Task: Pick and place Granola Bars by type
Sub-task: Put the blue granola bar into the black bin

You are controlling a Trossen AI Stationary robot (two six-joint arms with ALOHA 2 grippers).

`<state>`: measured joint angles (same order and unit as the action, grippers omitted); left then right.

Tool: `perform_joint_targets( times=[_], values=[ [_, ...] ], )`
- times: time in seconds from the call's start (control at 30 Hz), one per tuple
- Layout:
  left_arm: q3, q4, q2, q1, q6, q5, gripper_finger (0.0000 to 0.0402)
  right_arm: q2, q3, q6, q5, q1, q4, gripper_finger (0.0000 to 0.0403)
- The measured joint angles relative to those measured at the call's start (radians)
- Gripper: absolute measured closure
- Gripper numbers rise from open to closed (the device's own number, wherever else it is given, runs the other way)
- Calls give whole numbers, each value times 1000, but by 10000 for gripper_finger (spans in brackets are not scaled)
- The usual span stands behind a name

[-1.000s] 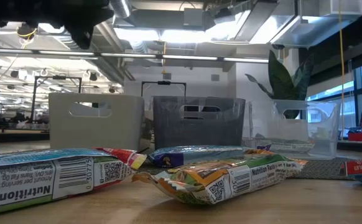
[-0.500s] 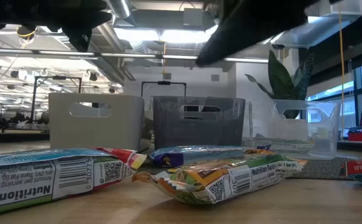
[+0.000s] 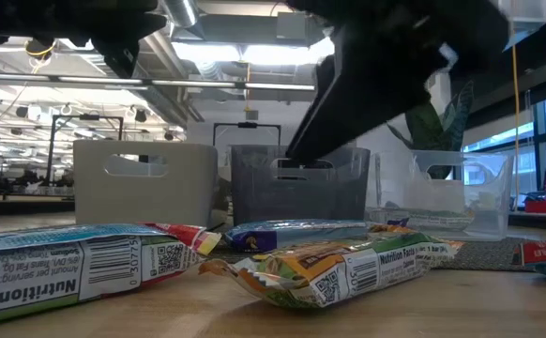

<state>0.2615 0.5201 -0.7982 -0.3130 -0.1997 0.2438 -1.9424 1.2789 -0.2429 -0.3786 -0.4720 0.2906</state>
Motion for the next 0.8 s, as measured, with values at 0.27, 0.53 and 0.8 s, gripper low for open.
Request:
perform_joint_targets(
  times=[0.27, 0.53, 0.8],
  values=[
    [0, 0, 0, 0, 0, -10, 304, -14, 0, 13, 36, 8, -1, 123],
    [0, 0, 0, 0, 0, -10, 302, -14, -19, -69, 35, 12, -4, 121],
    [1, -1, 0, 0, 1, -10, 302, -14, -84, -109, 58, 12, -38, 121]
  ],
)
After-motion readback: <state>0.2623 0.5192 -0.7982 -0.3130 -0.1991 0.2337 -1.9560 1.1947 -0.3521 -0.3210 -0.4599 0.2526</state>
